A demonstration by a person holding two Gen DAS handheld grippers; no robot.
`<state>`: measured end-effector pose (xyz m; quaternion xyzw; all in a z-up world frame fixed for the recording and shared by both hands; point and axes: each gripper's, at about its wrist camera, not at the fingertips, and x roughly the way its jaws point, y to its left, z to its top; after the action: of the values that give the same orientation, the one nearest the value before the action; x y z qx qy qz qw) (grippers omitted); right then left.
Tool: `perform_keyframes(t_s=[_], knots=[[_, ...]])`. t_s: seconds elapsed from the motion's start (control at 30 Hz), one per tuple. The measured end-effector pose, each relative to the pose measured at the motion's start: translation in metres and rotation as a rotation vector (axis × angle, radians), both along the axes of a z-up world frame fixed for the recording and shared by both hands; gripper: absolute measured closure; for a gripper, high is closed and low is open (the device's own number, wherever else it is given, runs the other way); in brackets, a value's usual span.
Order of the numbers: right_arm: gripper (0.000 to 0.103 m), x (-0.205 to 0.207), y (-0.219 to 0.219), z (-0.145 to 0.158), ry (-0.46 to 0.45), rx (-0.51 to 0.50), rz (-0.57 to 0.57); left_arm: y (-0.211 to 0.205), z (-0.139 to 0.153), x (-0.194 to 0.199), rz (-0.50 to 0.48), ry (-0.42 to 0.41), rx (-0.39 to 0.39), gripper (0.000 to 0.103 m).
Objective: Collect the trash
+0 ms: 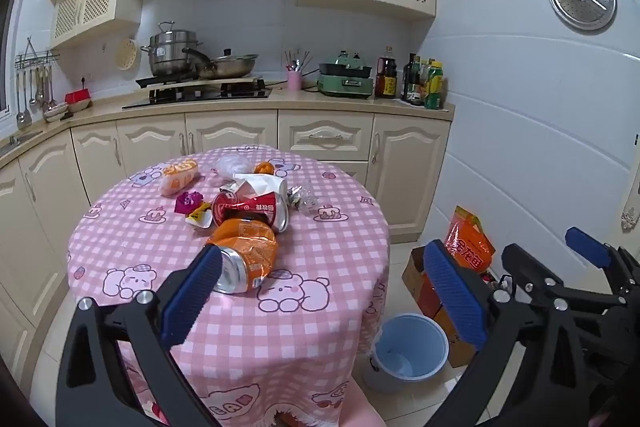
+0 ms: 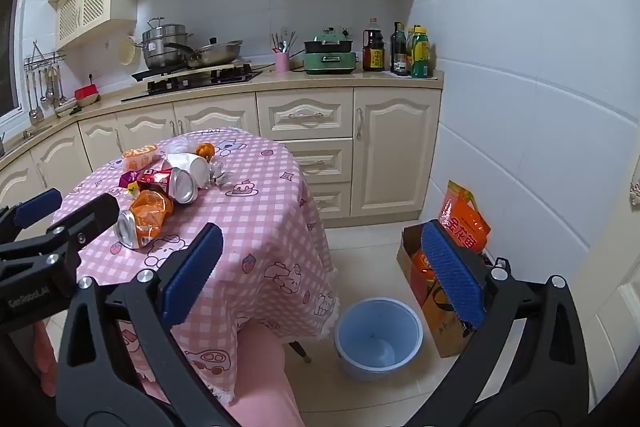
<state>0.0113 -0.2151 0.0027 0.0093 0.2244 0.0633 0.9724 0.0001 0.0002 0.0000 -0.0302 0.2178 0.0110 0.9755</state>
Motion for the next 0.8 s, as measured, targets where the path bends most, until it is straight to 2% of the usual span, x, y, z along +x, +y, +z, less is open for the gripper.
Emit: perform_keyframes(t_s=[0.1,0.17,0.33,0.5,0.8], knots=[[0.005,0.0005,-0.0003,-0.0004,-0.009,-0.021,0.001,0.0032,-0.0001,0.0016,0.018,0.003,0.000,0.004],[0.005,0.0010,-0.0008,-0.0012,-0.009,-0.020,-0.001,-0.0027,0.0043,0.0007,0.015,-0.006,0.028,0.004],[0.005,-0.0031,0.0023,0.0009,-0.014,-0.014,0.009,0.0053,0.0042,-0.0025,0.015,-0.006,0.011,0.004],[0.005,-0.0017,-0.0015,-0.0002,-0.010,0.038,0.051,0.0028,0.0017,-0.0020,0.031,-0.009,0.019,0.004],[0.005,-0.0021,0.0030,0.0005,-0.010,0.038,0.079,0.0049,0.0019,-0.0006,0.036,0.002,0.012,0.004]])
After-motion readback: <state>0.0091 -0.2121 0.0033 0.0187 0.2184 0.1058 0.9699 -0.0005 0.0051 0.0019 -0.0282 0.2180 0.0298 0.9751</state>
